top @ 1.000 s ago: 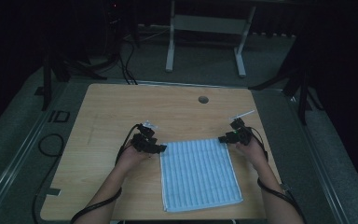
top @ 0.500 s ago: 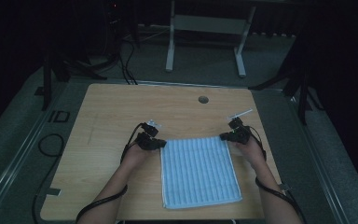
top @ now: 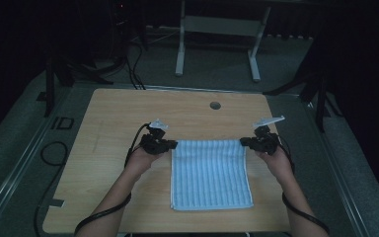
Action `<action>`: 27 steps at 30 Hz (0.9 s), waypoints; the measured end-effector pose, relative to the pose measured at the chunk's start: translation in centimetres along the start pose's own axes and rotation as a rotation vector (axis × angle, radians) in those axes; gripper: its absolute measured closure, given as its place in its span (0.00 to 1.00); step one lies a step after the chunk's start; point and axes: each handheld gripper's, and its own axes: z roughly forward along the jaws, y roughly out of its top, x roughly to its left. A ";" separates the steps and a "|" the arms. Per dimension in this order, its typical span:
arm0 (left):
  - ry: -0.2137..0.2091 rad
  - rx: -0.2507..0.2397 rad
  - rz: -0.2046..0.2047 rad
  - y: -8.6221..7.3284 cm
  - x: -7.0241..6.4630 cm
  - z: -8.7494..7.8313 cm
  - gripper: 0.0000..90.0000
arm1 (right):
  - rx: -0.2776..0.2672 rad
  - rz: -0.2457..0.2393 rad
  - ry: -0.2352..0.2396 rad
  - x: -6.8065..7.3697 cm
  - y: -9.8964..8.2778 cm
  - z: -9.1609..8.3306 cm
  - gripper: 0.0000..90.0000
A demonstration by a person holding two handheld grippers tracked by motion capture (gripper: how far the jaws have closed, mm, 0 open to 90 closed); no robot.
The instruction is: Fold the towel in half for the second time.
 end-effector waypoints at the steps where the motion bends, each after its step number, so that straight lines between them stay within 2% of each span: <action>1: -0.006 0.001 0.010 -0.2 -0.3 -0.3 0.96 | -0.007 -0.007 0.007 0.3 -0.2 -0.4 0.95; 3: -0.002 -0.005 0.021 -0.4 -0.6 -0.6 0.96 | -0.017 -0.019 0.014 0.6 -0.4 -1.0 0.95; 4: -0.020 -0.005 0.040 -0.8 -1.2 -1.3 0.96 | -0.034 -0.045 0.034 1.5 -1.0 -2.2 0.95; 6: -0.022 -0.009 0.051 -1.0 -1.6 -1.7 0.96 | -0.036 -0.055 0.035 1.7 -1.2 -2.6 0.95; 7: -0.036 -0.009 0.082 -1.4 -2.5 -2.5 0.96 | -0.056 -0.071 0.048 2.5 -1.8 -3.6 0.95; 9: -0.036 -0.009 0.082 -1.4 -2.5 -2.5 0.96 | -0.061 -0.078 0.052 2.8 -2.1 -4.0 0.95; 10: -0.056 -0.017 0.104 -2.0 -3.5 -3.3 0.96 | -0.061 -0.078 0.052 2.8 -2.1 -4.0 0.95; 11: -0.060 -0.023 0.116 -2.3 -3.9 -3.7 0.96 | -0.076 -0.089 0.067 3.5 -2.9 -4.9 0.95; 13: -0.085 -0.030 0.121 -2.9 -4.7 -4.3 0.96 | -0.089 -0.094 0.076 4.1 -3.8 -5.7 0.95; 17: -0.108 -0.036 0.143 -4.3 -6.2 -5.3 0.96 | -0.108 -0.094 0.103 5.4 -5.6 -7.0 0.95; 20: -0.124 -0.019 0.169 -5.5 -7.3 -5.6 0.96 | -0.105 -0.114 0.105 6.6 -7.0 -7.6 0.95; 22: -0.131 -0.011 0.177 -6.3 -7.9 -5.7 0.96 | -0.100 -0.111 0.116 7.1 -8.0 -7.7 0.95; 26: -0.144 -0.028 0.178 -7.8 -8.9 -5.9 0.95 | -0.081 -0.107 0.118 7.9 -9.7 -7.8 0.95; 27: -0.155 -0.019 0.176 -8.1 -9.0 -5.9 0.95 | -0.084 -0.101 0.121 8.0 -10.1 -7.8 0.95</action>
